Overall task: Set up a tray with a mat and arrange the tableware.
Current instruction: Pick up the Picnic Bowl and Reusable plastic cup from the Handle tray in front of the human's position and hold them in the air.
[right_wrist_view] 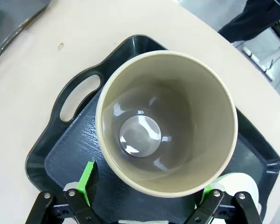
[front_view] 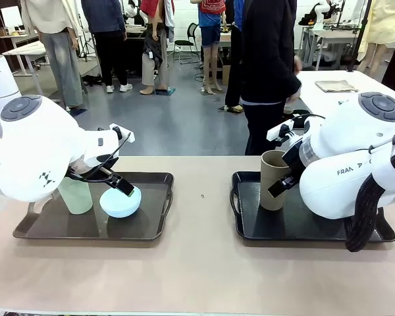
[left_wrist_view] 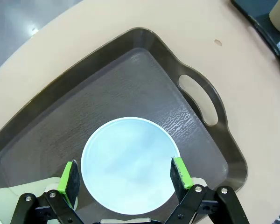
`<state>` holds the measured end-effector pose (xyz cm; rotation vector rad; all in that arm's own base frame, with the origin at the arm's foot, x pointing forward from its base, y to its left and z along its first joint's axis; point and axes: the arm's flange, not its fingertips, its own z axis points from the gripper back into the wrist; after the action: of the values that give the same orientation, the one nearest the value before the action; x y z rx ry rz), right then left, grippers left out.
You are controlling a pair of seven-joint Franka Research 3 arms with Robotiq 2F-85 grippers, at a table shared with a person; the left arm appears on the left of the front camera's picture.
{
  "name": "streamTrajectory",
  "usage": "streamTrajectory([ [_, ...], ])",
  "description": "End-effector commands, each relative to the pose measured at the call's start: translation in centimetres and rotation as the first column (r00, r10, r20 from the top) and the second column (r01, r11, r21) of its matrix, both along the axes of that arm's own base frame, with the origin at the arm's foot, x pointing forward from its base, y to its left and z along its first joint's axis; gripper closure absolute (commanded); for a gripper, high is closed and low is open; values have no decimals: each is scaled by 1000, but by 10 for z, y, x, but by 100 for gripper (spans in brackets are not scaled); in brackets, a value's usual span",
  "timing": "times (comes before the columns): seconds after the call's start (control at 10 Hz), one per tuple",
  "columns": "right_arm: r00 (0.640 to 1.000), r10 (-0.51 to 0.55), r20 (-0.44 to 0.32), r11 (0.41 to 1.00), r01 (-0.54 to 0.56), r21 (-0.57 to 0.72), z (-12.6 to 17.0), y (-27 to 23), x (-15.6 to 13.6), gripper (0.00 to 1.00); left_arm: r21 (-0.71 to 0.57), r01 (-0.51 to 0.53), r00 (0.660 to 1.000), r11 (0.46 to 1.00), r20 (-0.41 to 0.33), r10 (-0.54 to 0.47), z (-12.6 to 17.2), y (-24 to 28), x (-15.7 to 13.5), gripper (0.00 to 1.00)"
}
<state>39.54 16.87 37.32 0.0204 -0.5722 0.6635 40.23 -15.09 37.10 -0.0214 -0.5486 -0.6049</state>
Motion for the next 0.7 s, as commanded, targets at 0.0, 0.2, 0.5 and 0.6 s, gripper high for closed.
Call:
streamTrajectory([
  [0.0,1000,0,0,1000,0,1,0,0,0,0,-1,-1,1000,1000,2,1,0,0,0,0],
  [0.2,1000,0,0,1000,0,1,0,0,0,0,-1,-1,1000,1000,2,1,0,0,0,0],
  [0.5,1000,0,0,1000,0,1,0,0,0,0,-1,-1,1000,1000,2,1,0,0,0,0],
  [0.6,1000,0,0,1000,0,0,0,0,0,0,-1,-1,1000,1000,2,1,0,0,0,0],
])
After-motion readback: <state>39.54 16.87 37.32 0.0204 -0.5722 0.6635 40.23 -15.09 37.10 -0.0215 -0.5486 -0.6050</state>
